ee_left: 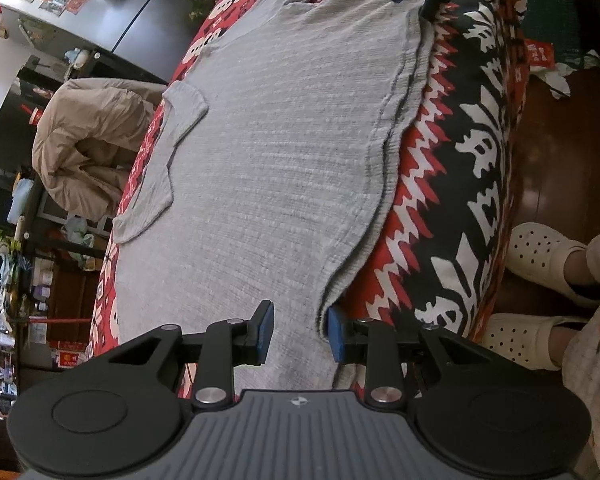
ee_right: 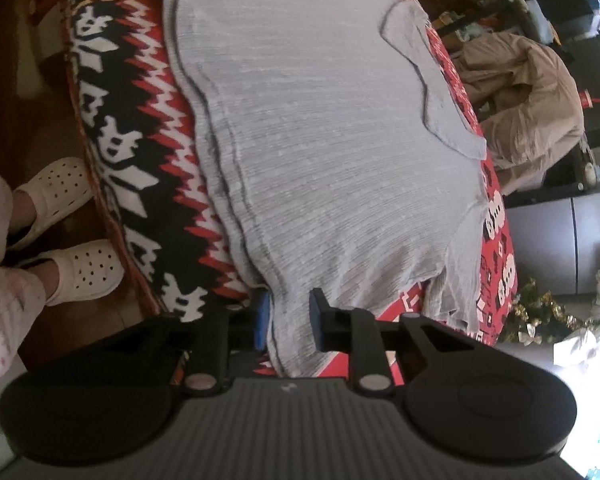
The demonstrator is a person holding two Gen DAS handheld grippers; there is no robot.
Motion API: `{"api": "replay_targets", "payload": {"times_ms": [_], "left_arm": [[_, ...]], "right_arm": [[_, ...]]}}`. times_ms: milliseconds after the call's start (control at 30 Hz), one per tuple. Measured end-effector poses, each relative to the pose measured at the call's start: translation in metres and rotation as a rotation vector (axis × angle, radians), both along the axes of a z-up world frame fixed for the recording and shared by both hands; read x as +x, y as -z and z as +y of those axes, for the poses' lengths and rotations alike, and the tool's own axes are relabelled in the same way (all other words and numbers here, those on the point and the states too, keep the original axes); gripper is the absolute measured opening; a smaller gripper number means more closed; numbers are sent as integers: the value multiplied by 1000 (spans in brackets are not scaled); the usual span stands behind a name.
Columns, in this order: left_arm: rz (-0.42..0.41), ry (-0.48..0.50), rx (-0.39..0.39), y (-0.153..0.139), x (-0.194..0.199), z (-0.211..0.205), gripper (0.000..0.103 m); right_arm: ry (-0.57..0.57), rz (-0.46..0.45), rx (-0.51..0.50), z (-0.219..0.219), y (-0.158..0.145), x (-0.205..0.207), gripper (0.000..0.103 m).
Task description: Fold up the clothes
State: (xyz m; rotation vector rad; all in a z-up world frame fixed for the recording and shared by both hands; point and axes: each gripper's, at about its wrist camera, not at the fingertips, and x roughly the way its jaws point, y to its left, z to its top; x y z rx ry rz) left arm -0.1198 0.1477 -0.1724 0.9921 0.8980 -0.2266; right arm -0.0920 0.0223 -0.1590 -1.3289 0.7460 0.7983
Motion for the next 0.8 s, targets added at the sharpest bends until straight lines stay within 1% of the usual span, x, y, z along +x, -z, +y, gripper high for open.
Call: {"api": "replay_targets", "payload": {"times_ms": [233,267,300,333,400,433,467,567,667,800], "left_arm": [[-13,-18,7,2,-1,-2,30],[-13,-22,7,2,0,-2,30],[-14,-25,6,2,0,-2,30],[-13,-27,3,2,0,-2,30],[-3,-29,-5,2,0,0,21],[4,-37,-7,2,0,1,5],[5,-44,-6,1,0,2,3],[-6,-46,-11,-8,1,9,3],[-14,13,-10,-26,6,17,3],[-16,175,13,-50,23,32,3]], "right_arm": [[74,-2,15,-9,-1,9,19],[81,2,21,-10,-1,10,15],[88,6,27,-11,-1,12,8],[94,9,33,-12,-2,13,5],[102,9,48,-13,-4,14,3],[106,9,55,-14,-5,15,2],[110,7,62,-14,-7,16,2],[119,-10,85,-17,-18,22,2],[85,-20,91,-17,-31,28,2],[-41,-39,95,-11,-54,44,2]]}}
